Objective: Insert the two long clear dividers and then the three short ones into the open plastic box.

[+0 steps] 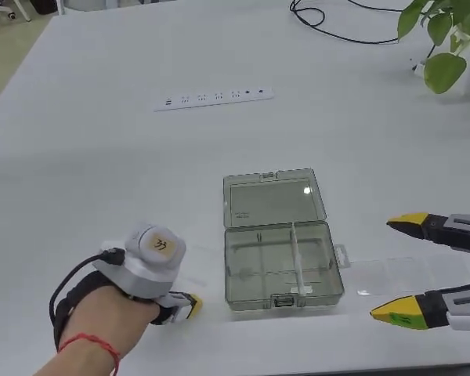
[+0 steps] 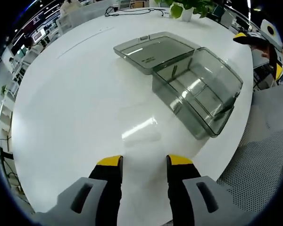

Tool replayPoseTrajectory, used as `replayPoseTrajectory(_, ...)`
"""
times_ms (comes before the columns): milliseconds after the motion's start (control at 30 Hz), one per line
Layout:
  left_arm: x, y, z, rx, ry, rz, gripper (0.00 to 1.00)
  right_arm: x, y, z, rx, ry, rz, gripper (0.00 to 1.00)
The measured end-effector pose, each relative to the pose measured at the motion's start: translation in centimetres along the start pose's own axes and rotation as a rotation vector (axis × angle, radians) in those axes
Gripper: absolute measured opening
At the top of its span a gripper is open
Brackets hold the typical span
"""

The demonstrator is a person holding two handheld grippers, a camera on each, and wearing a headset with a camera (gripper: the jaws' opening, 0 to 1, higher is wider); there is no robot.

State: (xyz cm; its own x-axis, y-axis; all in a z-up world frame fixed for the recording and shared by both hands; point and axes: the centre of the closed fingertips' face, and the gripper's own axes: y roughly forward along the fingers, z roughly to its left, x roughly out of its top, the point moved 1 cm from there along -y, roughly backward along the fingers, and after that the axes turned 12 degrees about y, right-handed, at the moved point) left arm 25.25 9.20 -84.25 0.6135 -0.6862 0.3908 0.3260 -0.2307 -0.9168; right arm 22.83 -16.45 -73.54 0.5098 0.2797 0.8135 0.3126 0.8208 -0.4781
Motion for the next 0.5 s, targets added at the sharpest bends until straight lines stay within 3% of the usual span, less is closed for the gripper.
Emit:
replayPoseTrajectory(300, -0.13, 0.02, 0.24, -0.018, 0.01, 0.043, 0.32, -0.15, -0.09, 0.06, -0.009, 0.005, -0.002, 0.83)
replayPoseTrajectory(500, -0.13, -0.02, 0.36, -0.034, -0.008, 0.043, 0.31, -0.2, -0.03, 0.19, -0.008, 0.01, -0.002, 0.83)
